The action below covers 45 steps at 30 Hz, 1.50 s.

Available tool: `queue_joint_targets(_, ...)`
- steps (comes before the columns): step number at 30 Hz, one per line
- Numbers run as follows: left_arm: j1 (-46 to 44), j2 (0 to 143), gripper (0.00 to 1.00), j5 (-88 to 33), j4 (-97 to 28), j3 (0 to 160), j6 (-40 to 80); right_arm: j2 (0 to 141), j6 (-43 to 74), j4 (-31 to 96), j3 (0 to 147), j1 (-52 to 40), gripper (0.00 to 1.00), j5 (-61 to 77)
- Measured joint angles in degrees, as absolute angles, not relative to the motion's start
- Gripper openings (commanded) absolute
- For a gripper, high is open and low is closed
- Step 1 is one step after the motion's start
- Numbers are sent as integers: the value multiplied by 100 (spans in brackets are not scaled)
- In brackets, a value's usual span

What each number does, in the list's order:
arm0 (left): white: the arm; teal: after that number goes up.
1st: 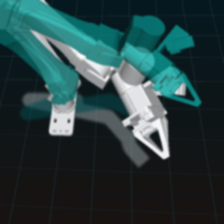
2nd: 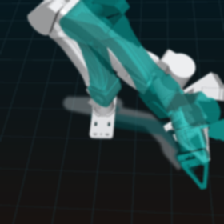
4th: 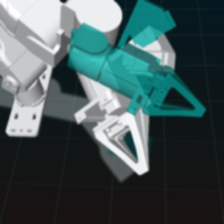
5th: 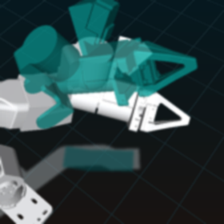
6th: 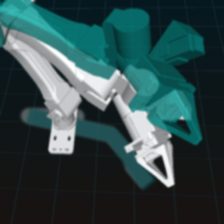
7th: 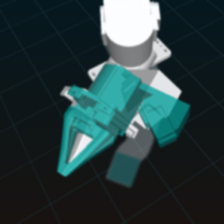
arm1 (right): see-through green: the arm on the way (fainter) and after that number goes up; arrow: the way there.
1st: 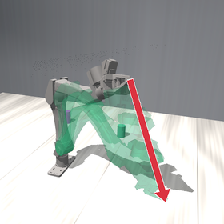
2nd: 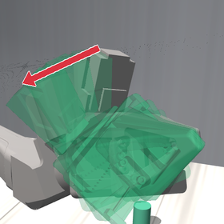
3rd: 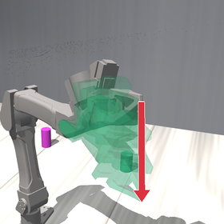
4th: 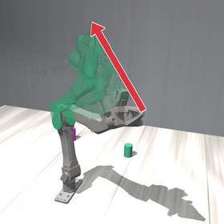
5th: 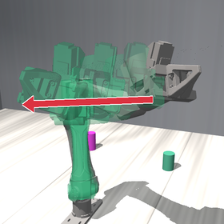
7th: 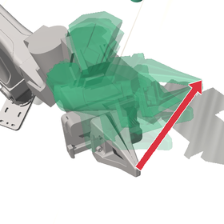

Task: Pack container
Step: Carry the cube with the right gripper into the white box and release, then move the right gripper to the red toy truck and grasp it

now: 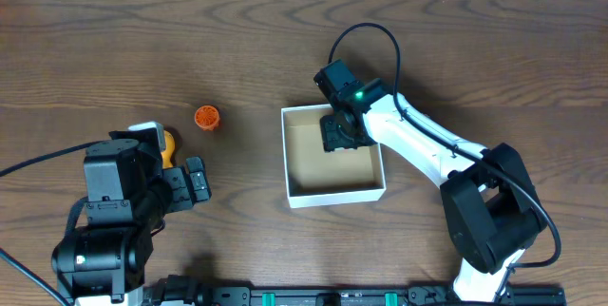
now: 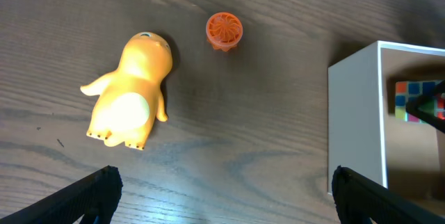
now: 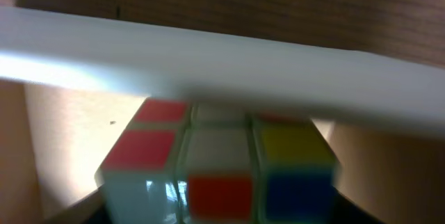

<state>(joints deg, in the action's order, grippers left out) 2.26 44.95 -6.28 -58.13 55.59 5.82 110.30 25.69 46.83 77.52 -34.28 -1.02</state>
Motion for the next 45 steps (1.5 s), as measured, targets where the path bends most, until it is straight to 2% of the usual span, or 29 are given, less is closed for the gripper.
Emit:
queue_joint_targets(3,226,4495,98,-628,-5822,5559,582,11030,2571,4713,7752,-3428,86,-102)
queue_joint_targets(5,226,4495,98,-626,-5843,5559,582,11024,2571,4748,7752,-3428,86,-108)
queue_joint_targets(9,226,4495,98,-628,-5874,5559,582,10847,2585,4831,7752,-3428,75,-110)
queue_joint_targets(16,226,4495,98,-626,-5883,5559,582,9706,2596,4995,7749,-3426,72,-189)
queue_joint_targets(18,226,4495,98,-628,-5887,5559,582,9188,2606,5072,7752,-3406,86,-360)
queue_joint_targets(22,226,4495,98,-628,-5894,5559,582,8296,2613,5430,7762,-3118,99,-757)
queue_joint_targets(26,226,4495,98,-628,-5894,5559,582,7929,2532,5896,7789,-2294,99,-993)
queue_joint_targets(33,226,4495,98,-628,-5894,5559,585,8484,2095,6086,7787,-775,99,-740)
queue_joint_targets(45,226,4495,98,-628,-5894,5559,582,10160,1673,6023,7782,-716,99,-342)
